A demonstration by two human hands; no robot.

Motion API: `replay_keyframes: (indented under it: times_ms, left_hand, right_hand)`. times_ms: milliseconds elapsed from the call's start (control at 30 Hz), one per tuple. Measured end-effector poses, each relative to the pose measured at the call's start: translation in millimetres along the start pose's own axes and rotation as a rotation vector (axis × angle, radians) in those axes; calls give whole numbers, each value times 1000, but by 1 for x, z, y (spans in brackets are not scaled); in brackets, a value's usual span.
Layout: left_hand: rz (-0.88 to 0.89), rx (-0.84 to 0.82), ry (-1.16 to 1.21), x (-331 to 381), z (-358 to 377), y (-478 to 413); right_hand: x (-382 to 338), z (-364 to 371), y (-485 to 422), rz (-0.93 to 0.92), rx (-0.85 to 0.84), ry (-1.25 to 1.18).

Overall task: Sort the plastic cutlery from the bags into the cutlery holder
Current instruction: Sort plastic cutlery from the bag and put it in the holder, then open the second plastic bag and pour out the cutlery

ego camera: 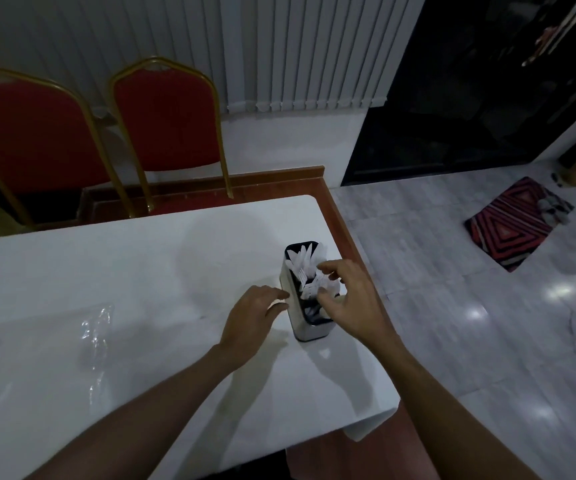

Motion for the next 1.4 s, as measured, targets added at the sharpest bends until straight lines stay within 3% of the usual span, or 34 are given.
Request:
replay_keyframes:
  times_ms: [133,300,433,533,700,867,1100,1233,1300,1400]
  left_hand:
    - [-95,139,-28,-46,-42,12]
    - [-417,298,-44,-135,-91,47]
    - [-770,272,1,-203,-116,94]
    - [-942,159,-41,-255,-124,134]
    - [-924,-167,-294,-294,-114,173]
    - [-848,-109,-410,-305,-128,177]
    - [-950,286,29,-300,-170,180]
    - [-912,204,212,-294,-181,178]
    - [-896,148,371,-290,-183,176]
    - [-839,146,417,-274,-195,172]
  right_hand:
    - [-25,39,-10,-24,6,-14]
    - [-63,112,-24,-85,-206,-43]
    - [-84,168,-24,-129,-347,-12]
    - [-101,211,-17,-106,-418,-12]
    - [-114,257,-3,-44,-517,-36]
    - [-129,293,12,-24,-636,-58]
    - [-151,330,21,66,-727,-117]
    - [-174,347,17,111,-736,-142]
    - [-178,351,12,210,-679,-179]
    - [-183,356,8,374,-607,-268]
Point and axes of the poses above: each hand's wrist, its own y-axis away from the middle knuckle, its own z-axis out of the palm, x = y × z, the point moved 7 cm from there along -y, towards the middle knuckle, and after that the axes turned 10 degrees about -z, right-handed, at the moved point
